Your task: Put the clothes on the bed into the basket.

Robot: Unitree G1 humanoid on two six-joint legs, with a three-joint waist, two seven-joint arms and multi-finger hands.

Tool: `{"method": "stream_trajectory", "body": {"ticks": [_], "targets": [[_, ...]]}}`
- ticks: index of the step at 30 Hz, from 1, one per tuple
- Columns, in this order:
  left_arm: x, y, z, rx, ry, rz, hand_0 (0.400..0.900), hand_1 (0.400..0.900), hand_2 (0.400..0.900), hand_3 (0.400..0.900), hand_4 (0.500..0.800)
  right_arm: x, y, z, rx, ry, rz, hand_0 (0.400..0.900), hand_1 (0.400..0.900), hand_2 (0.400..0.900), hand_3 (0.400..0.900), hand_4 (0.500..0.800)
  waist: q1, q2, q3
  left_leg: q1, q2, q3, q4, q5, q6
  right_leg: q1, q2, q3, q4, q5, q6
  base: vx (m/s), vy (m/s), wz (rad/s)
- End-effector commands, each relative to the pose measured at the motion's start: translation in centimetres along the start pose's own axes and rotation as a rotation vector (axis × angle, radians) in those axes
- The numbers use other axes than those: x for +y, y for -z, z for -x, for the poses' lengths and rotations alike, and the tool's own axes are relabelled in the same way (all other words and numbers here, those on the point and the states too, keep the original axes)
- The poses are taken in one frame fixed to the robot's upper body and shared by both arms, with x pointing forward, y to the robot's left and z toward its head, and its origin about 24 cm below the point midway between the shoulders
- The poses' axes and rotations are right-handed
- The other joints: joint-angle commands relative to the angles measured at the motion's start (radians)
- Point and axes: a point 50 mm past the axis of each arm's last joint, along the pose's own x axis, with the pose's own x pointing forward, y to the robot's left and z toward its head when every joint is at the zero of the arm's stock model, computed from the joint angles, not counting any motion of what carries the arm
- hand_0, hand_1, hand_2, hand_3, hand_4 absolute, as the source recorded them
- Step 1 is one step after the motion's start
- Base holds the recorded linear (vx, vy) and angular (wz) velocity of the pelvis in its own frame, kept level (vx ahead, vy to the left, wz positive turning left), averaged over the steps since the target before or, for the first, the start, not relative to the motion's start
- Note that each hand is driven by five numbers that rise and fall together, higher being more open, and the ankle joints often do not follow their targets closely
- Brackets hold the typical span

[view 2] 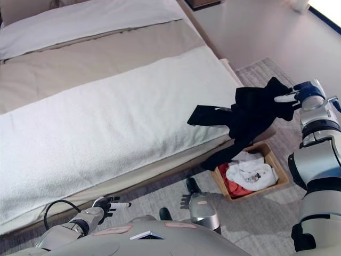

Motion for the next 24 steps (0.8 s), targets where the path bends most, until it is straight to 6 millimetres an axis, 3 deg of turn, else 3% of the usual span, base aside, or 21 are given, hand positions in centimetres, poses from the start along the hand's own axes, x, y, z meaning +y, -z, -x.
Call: {"method": "stream_trajectory", "body": {"ticks": [1, 13, 23, 24], "targets": [[4.1, 2.2, 0.5, 0.071, -0.113, -0.045, 0.900, 0.900, 0.900, 0.900, 0.800, -7.1, -1.0, 1.1, -0.033, 0.214, -0.054, 0.400, 0.400, 0.400, 0.400, 0.500, -0.019, 0.004, -0.039, -0.022, 0.029, -0.005, 0.130, -0.157, 0.016, -0.010, -0.055, 0.023, 0.055, -0.026, 0.125, -0.03, 0.008, -0.18], [3.8, 2.3, 0.5, 0.076, -0.110, -0.058, 0.900, 0.900, 0.900, 0.900, 0.800, -7.6, 1.9, 1.2, 0.046, 0.218, -0.077, 0.400, 0.400, 0.400, 0.400, 0.500, -0.041, 0.031, -0.027, -0.024, 0.019, 0.008, 0.149, -0.170, 0.024, -0.017, -0.056, 0.039, 0.058, -0.014, 0.131, -0.02, 0.003, -0.06], [3.8, 1.7, 0.4, 0.059, -0.110, -0.053, 0.900, 0.900, 0.900, 0.900, 0.800, -7.6, 3.2, 1.3, 0.072, 0.220, -0.091, 0.400, 0.400, 0.400, 0.400, 0.500, -0.048, 0.052, -0.021, -0.025, 0.014, -0.004, 0.130, -0.157, 0.019, -0.022, -0.061, 0.032, 0.056, -0.010, 0.130, 0.00, -0.006, 0.02], [3.7, 1.6, 0.4, 0.057, -0.108, -0.053, 0.900, 0.900, 0.900, 0.900, 0.800, -7.4, 3.3, 1.2, 0.071, 0.213, -0.086, 0.900, 0.900, 0.900, 0.900, 0.800, -0.047, 0.051, -0.021, -0.025, 0.015, -0.008, 0.128, -0.155, 0.018, -0.022, -0.061, 0.028, 0.055, -0.010, 0.129, 0.00, -0.023, 0.09]]}}
